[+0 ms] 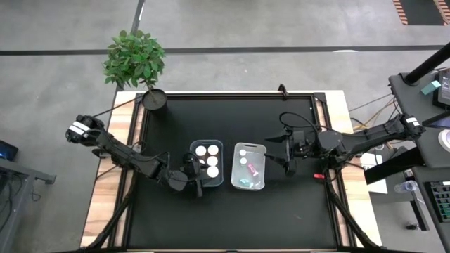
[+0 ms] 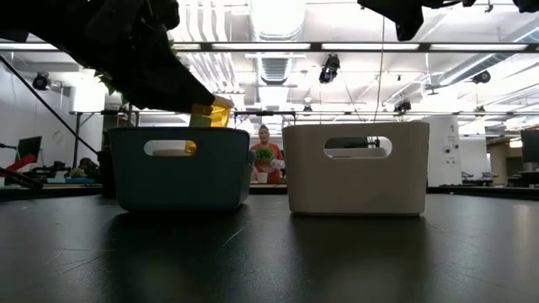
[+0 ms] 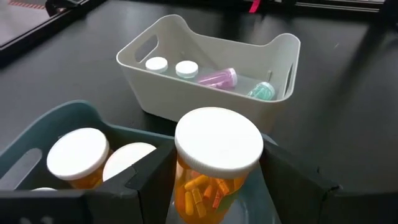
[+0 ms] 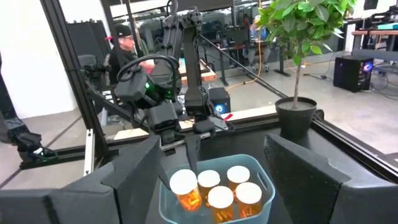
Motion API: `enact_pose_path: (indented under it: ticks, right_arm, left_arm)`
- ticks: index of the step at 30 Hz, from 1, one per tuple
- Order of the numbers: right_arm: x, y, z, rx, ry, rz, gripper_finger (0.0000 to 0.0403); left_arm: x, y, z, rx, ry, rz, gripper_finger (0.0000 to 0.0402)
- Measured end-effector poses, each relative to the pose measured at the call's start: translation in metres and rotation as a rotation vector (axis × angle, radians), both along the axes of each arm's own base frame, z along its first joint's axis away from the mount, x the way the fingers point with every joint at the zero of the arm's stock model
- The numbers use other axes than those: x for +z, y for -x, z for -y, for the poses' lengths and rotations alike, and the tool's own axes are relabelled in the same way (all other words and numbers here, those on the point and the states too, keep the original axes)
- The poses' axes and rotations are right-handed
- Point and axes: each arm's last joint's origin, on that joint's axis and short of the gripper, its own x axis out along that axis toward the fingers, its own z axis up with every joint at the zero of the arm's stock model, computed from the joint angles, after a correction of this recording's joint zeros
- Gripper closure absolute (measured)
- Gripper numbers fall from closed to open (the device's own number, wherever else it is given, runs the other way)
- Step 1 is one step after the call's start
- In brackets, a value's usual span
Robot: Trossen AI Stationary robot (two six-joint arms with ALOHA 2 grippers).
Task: Pick and place medicine bottles into bin by pill shape (circle, oval)
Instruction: Put the orange capsule bottle into the blue bin
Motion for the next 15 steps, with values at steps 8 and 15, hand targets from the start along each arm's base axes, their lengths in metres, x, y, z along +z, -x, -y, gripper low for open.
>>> enact_pose_path:
  ticks: [8, 15]
  right_arm:
    - [-0.0009, -0.0008, -0.0002, 0.000, 0.011, -0.005, 0.0126]
    - [0.0009, -0.0002, 0.0007, -0.007, 0.047, -0.001, 0.0126]
  left_arm:
    - [0.0000, -0.0001, -0.0001, 0.001, 0.001, 0.001, 0.0191]
    - [0.0001, -0.0001, -0.0001, 0.001, 0.001, 0.001, 0.0191]
